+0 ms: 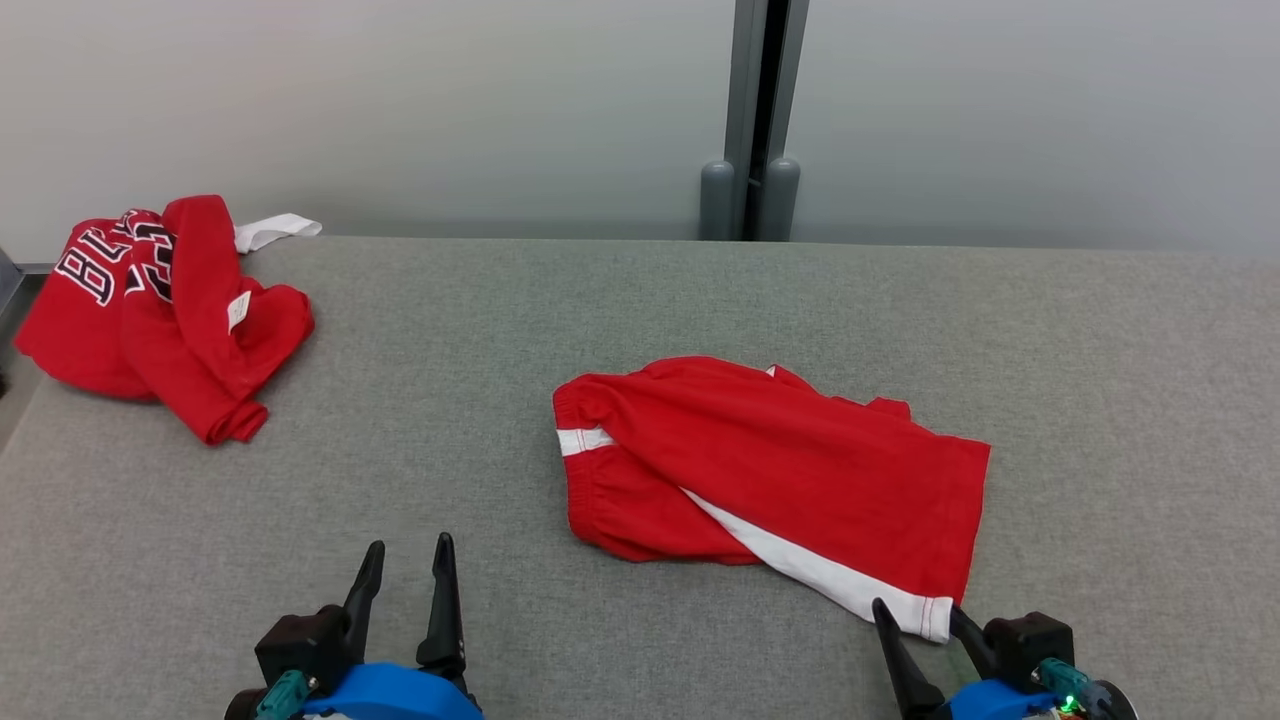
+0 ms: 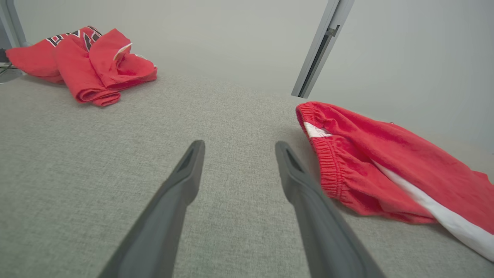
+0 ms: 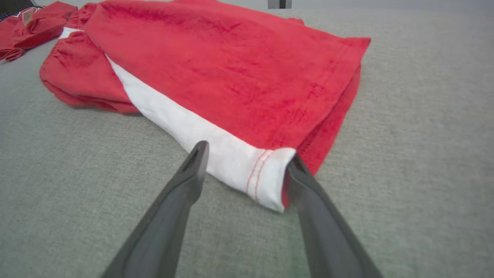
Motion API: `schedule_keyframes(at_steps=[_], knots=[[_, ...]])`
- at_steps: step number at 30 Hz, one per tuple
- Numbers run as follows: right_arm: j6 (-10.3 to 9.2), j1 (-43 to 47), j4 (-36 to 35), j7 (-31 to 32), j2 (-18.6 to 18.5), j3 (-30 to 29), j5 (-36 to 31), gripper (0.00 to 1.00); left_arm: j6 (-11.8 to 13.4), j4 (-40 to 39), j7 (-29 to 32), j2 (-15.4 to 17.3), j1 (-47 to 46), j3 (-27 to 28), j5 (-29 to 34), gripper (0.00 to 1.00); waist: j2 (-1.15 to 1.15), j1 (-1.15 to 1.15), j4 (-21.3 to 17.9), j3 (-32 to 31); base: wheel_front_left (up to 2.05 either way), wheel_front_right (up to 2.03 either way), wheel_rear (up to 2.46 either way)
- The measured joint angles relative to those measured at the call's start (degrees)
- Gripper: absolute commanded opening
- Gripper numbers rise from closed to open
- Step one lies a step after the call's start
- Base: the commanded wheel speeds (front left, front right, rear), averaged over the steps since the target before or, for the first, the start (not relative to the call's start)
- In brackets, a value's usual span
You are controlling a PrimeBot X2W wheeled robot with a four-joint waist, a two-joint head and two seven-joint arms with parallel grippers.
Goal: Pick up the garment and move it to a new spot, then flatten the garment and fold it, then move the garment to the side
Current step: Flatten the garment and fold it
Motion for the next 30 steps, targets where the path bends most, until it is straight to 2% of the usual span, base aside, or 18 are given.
schedule_keyframes(at_steps=[1, 4, 6, 11, 15, 20, 24, 29, 30], knots=[[0.0, -0.2, 0.2, 0.0, 0.0, 0.0, 0.0, 0.49, -0.1, 0.0, 0.0, 0.0, -0.1, 0.0, 0.0, 1.0, 0.0, 0.0, -0.1, 0.1, 0.0, 0.0, 0.0], [0.0, -1.0, 1.9, 0.0, 0.0, 0.3, 0.1, 0.27, -0.3, 0.4, 0.0, -0.1, -0.4, -0.5, 0.2, 1.0, 0.0, 0.0, -0.3, 0.6, 0.0, 0.0, 0.0], [0.0, -1.6, 2.6, 0.0, 0.0, 0.4, 0.2, 0.0, -0.7, 1.0, 0.0, 0.0, -1.1, -1.0, 0.4, 1.0, 0.0, 0.0, -0.5, 1.0, 0.0, 0.0, 0.0], [0.0, -3.2, 3.4, 0.0, 0.0, 0.8, 0.7, 0.0, -1.8, 3.4, 0.6, 0.3, -5.2, -3.8, 1.5, 1.0, 0.0, 0.0, -1.1, 2.0, 0.0, 0.0, 0.0], [0.0, -4.4, 2.2, 0.0, 0.0, -0.6, -0.3, 0.0, -2.8, 7.4, 3.7, 0.3, -11.2, -6.4, 0.6, 1.0, 0.0, 0.0, -2.2, 3.2, 0.0, 0.0, 0.0], [0.0, -5.3, 0.9, 0.0, 0.0, -1.3, -1.8, 0.0, -3.3, 12.7, 10.4, 0.2, -17.0, -8.3, -6.0, 1.0, 0.0, 0.0, -3.6, 4.6, 0.0, 0.0, 0.0], [0.01, -5.8, 0.4, 0.0, 0.0, -1.0, -2.1, 0.0, -3.5, 14.1, 15.2, 0.7, -20.5, -12.9, -11.5, 1.0, 0.0, 0.0, -4.7, 5.5, 0.0, 0.0, 0.0], [0.01, -5.9, -0.3, 0.0, 0.0, -0.8, -2.1, 0.0, -3.5, 14.0, 17.5, 3.6, -22.8, -17.7, -18.3, 1.0, 0.0, 0.0, -5.8, 6.4, 0.0, 0.0, 0.0], [0.01, -5.9, -0.4, 0.0, 0.0, -0.8, -2.1, 0.0, -3.5, 14.0, 17.5, 4.0, -23.0, -18.3, -19.1, 0.93, 0.0, 0.0, -5.9, 6.5, 0.0, 0.0, 0.0]])
